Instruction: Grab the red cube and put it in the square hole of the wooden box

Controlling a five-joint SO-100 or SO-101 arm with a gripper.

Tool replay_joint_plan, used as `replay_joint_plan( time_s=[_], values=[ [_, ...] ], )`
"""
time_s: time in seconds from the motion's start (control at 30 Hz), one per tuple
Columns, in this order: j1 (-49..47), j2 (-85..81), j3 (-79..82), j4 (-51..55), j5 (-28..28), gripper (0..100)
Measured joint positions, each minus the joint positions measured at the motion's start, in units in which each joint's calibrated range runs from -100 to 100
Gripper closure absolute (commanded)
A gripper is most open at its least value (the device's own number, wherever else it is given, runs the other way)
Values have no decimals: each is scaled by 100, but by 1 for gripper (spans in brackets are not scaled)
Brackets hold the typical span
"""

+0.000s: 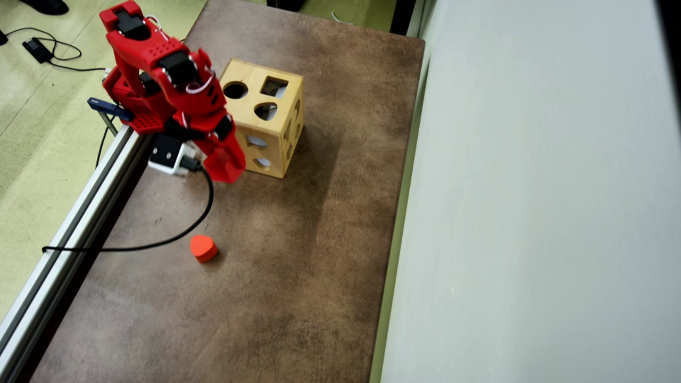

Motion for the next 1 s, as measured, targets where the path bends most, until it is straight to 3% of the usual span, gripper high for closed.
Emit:
replay_joint_plan(
  time_s=[0.4,1.0],
  values=[
    [-1365,-212,-1056,1130,-801,99],
    [-2458,-220,-1084,1186,-1358,99]
  ],
)
